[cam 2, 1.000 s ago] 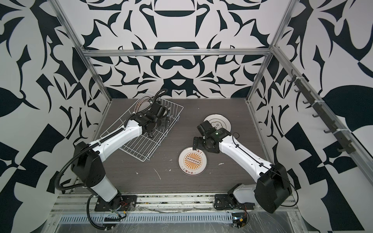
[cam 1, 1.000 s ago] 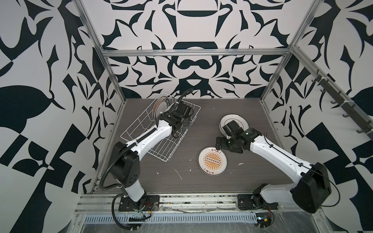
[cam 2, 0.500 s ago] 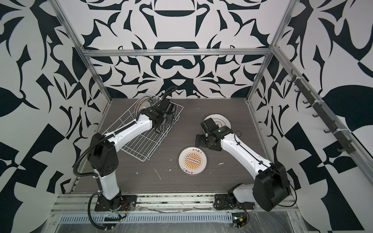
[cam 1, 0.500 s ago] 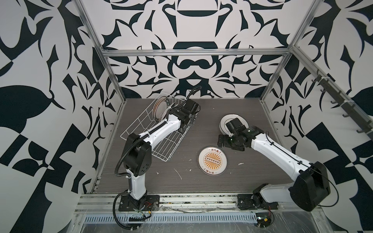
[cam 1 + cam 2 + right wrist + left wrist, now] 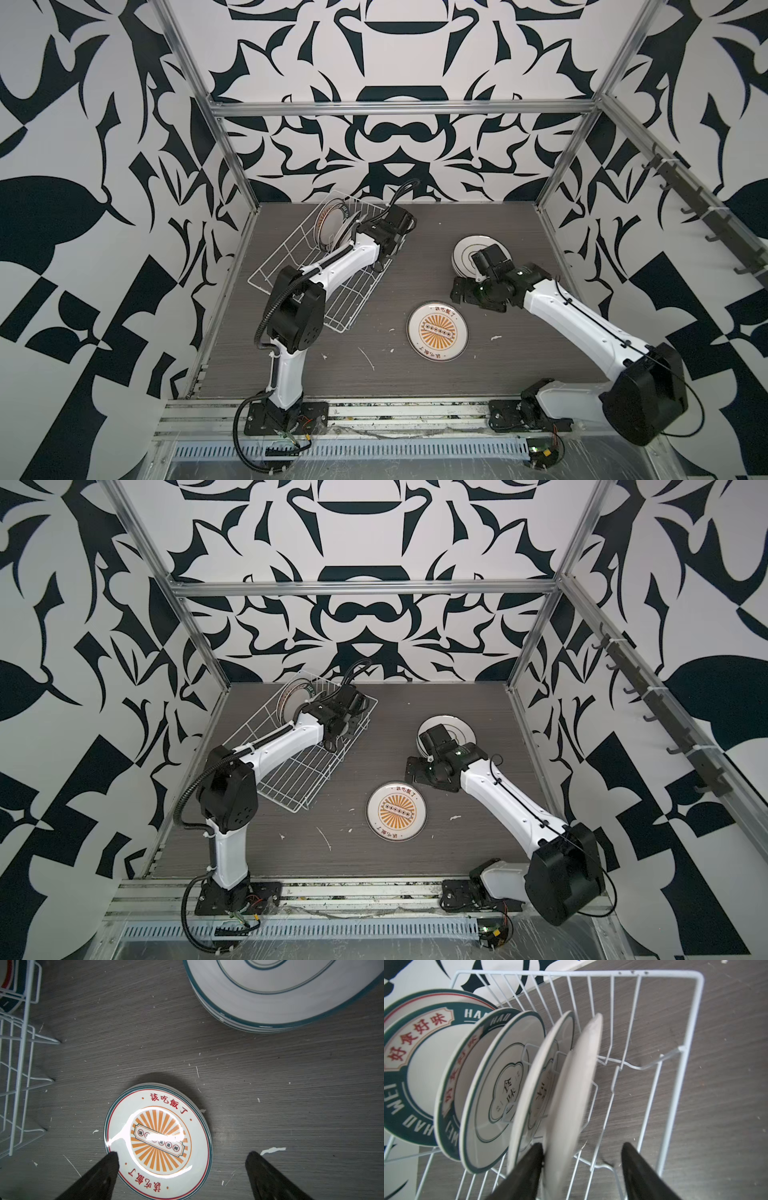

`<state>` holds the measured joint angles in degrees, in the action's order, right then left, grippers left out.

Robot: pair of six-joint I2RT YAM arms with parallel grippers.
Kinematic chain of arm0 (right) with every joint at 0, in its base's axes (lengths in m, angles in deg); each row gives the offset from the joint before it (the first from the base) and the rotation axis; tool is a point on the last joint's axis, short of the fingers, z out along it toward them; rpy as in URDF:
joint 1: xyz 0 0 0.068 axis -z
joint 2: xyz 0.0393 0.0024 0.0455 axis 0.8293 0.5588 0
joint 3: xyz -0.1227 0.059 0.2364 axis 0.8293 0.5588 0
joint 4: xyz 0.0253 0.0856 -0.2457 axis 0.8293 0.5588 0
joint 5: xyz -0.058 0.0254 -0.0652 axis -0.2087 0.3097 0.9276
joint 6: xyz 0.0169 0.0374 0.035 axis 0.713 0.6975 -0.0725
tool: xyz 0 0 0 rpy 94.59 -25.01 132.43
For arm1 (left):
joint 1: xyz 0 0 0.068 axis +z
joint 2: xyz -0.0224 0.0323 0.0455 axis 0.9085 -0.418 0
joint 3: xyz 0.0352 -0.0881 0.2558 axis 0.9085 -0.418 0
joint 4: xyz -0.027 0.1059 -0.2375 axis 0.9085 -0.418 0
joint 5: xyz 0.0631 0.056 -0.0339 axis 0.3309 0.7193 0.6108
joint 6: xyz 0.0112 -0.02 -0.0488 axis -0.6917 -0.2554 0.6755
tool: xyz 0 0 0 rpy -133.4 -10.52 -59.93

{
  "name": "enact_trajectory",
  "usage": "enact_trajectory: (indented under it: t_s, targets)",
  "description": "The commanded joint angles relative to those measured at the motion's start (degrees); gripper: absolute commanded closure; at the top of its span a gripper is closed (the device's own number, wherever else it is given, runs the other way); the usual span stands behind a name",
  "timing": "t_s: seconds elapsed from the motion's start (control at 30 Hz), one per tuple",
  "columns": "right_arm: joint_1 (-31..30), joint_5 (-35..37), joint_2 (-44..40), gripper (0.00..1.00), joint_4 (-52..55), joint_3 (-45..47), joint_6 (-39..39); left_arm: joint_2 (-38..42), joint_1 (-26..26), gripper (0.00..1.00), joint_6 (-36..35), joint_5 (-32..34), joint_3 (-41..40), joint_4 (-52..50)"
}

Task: Unload the plates from the dish rack
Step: Pick up a plate from the dish rack.

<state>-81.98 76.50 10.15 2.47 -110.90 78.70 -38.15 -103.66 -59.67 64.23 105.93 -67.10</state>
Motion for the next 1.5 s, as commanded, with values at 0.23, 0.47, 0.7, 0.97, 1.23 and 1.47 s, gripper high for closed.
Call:
enact_trajectory:
  t_s: [0.23,0.47,0.7,0.97,1.23,1.47]
  targets:
    - [0.6,-0.5,-3.0,0.01,-0.6,0.8,-0.5,-3.7,0.7,0.57,-1.9,6.2,1.8,1.4]
    - [0.7,-0.3,-3.8,0.01,-0.5,1.2,-0.2,-3.7,0.8,0.69,-3.6,8.8,0.2,3.9]
    - [0.7,-1.1,-4.2,0.01,-0.5,1.7,-0.1,-3.6,0.9,0.78,-5.2,9.8,-1.4,5.0]
    - [0.7,-1.1,-5.8,0.01,-0.5,2.5,0.0,-4.2,1.0,0.88,-6.4,8.8,-2.0,5.9]
    - [0.7,-1.9,-6.7,0.01,-1.8,3.7,1.2,-2.9,1.0,0.98,-6.5,8.5,-2.6,4.6]
    - [0.7,-3.9,-5.5,0.01,-4.5,4.7,1.7,-0.1,0.8,1.00,-6.0,8.5,-3.5,3.4]
